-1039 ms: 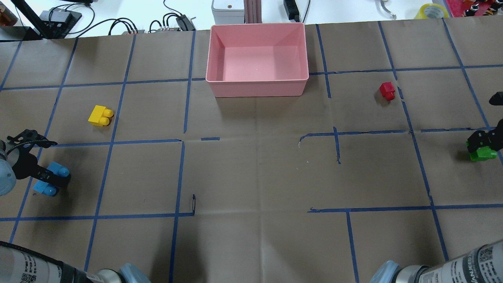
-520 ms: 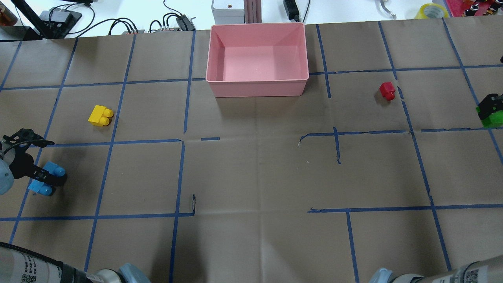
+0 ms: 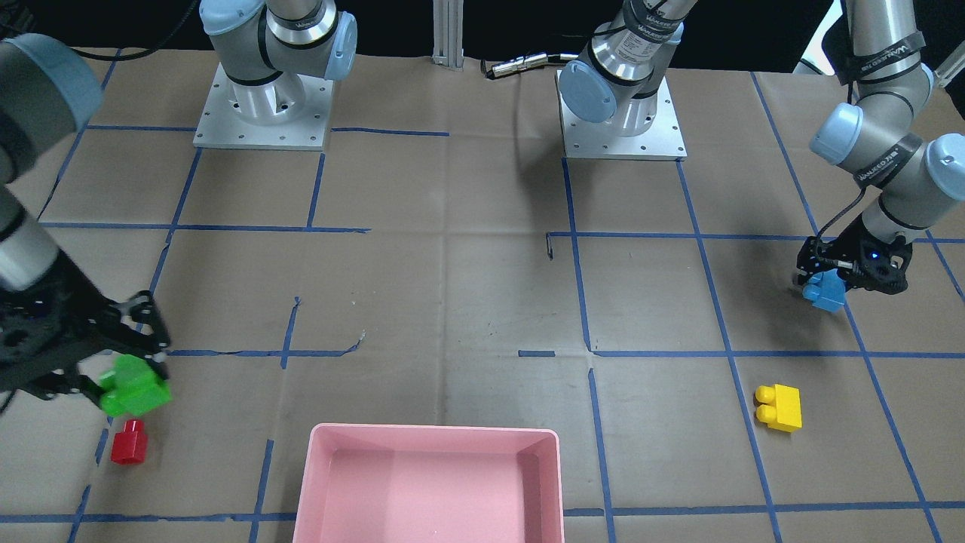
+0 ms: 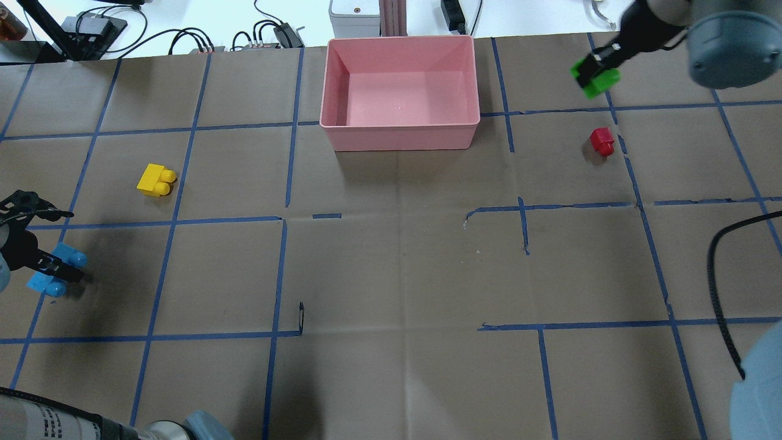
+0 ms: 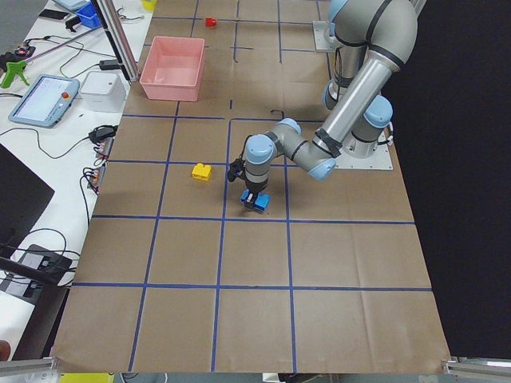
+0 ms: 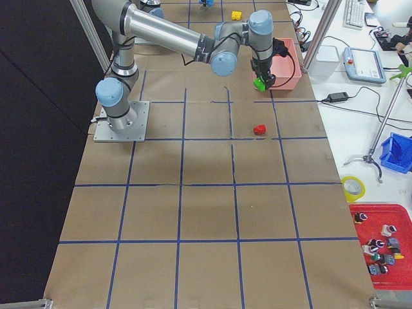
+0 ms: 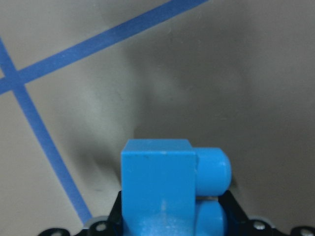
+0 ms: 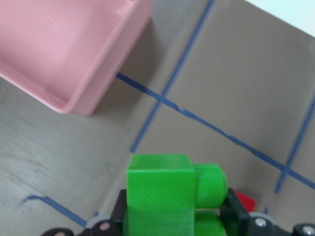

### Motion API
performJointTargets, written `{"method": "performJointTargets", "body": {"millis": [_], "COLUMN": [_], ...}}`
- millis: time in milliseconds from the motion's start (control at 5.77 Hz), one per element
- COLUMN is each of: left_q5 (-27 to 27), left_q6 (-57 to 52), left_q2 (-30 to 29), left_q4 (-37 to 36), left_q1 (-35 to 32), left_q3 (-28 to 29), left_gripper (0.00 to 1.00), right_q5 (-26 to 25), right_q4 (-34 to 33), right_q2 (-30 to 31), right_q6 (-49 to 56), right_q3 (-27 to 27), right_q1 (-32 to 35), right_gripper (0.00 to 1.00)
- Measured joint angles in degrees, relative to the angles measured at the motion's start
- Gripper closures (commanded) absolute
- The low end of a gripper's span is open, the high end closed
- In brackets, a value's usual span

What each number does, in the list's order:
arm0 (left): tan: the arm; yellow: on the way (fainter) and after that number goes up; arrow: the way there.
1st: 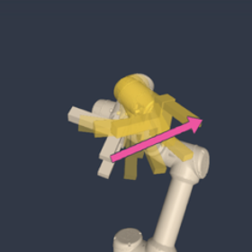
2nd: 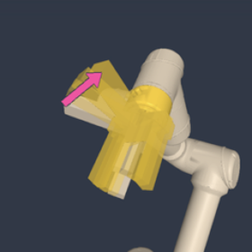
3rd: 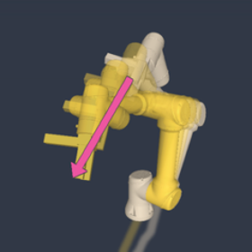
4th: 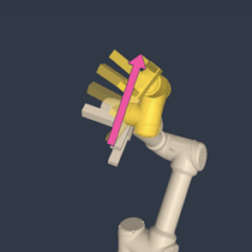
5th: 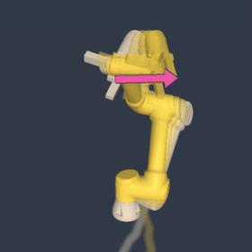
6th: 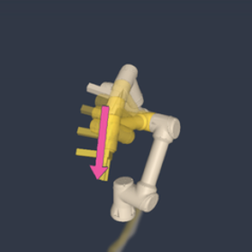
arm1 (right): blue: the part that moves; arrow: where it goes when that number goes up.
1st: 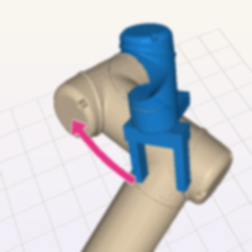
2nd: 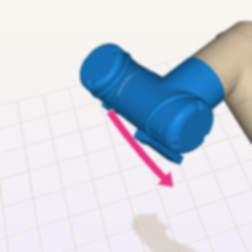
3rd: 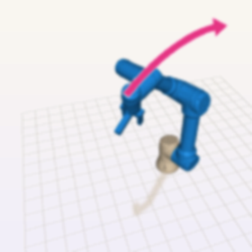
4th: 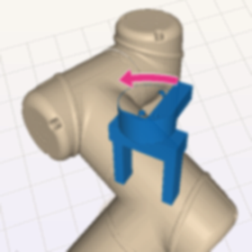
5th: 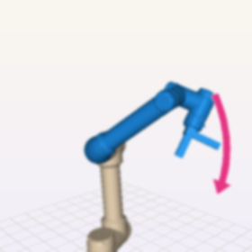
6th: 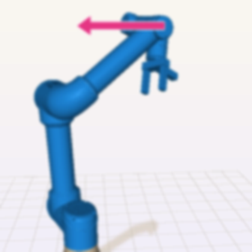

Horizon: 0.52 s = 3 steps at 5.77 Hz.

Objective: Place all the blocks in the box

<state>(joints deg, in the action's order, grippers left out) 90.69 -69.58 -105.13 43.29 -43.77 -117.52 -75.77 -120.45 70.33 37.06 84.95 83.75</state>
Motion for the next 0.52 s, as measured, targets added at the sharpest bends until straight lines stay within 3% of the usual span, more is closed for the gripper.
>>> {"method": "performJointTargets", "body": {"millis": [173,346,520], "left_q5": [0.2,0.7,1.0], "left_q6": [1.3,3.8,7.0], "left_q2": [1.2,1.8,1.5], "left_q4": [4.3,12.7,21.6], "left_q1": [-1.7,-4.2,-7.0], "left_q3": [4.3,12.0,20.5], "left_gripper": [0.84,0.84,0.84], "right_q5": [2.8,3.6,3.5], "right_q4": [-3.4,-6.2,-8.1], "right_q2": [-6.3,-14.1,-19.6], "right_q6": [-3.6,-5.9,-8.7], "right_q3": [-6.3,-14.8,-20.5], "right_q1": [6.5,11.7,14.9], "right_gripper": [0.94,0.66,0.01]}}
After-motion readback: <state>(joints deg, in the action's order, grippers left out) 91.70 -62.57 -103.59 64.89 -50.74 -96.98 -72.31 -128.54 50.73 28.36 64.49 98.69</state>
